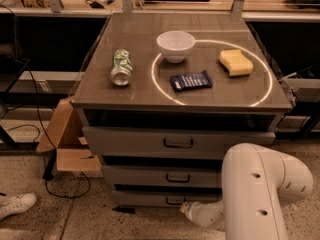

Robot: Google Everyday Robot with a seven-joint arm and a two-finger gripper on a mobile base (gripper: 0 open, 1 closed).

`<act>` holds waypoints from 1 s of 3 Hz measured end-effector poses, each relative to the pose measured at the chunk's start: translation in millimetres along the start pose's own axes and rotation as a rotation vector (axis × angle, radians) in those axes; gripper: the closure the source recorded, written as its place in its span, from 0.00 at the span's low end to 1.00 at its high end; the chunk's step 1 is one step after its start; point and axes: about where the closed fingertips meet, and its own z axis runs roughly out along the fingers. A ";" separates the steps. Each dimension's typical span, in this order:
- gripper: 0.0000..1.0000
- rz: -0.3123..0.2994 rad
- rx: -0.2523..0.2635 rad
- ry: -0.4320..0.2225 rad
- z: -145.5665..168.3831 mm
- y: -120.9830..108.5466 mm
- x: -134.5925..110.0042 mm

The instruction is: Close bottom drawer

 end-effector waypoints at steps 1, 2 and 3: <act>1.00 0.000 0.000 0.009 -4.9 -2.9 2.4; 1.00 0.000 -0.001 0.043 -24.7 -14.6 11.9; 1.00 0.021 0.038 0.072 -69.4 -44.7 23.2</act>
Offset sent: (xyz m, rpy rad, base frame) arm -0.0495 -0.0307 0.0219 0.0252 0.0689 0.0383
